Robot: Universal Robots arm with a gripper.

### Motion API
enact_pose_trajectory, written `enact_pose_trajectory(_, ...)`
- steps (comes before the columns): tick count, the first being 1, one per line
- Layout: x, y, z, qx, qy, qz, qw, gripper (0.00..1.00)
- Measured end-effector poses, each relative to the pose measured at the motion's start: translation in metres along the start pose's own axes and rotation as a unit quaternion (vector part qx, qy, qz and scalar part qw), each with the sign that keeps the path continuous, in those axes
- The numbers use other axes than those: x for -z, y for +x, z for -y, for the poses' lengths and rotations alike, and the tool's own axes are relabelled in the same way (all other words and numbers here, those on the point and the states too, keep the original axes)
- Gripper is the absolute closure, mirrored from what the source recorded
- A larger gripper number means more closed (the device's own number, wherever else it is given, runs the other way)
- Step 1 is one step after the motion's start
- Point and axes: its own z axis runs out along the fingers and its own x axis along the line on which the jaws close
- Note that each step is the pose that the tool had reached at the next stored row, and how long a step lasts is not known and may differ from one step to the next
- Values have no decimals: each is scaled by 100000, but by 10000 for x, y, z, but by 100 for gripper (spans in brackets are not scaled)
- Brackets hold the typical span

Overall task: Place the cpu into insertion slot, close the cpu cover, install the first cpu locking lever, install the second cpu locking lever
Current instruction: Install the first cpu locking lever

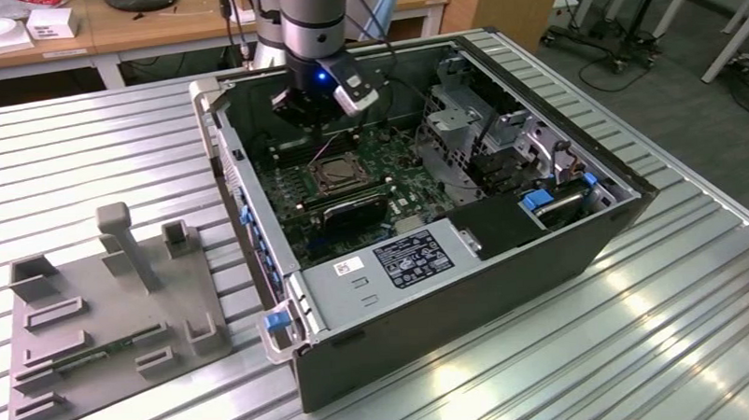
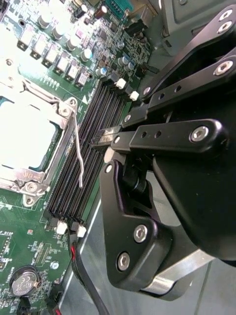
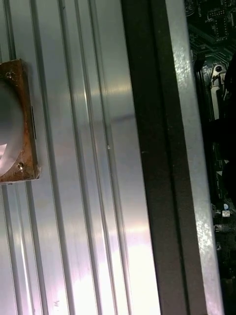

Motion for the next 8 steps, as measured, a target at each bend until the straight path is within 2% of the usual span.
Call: enact_pose_trajectory(8,-4,-56,-5,-4,1,-2,100000,89)
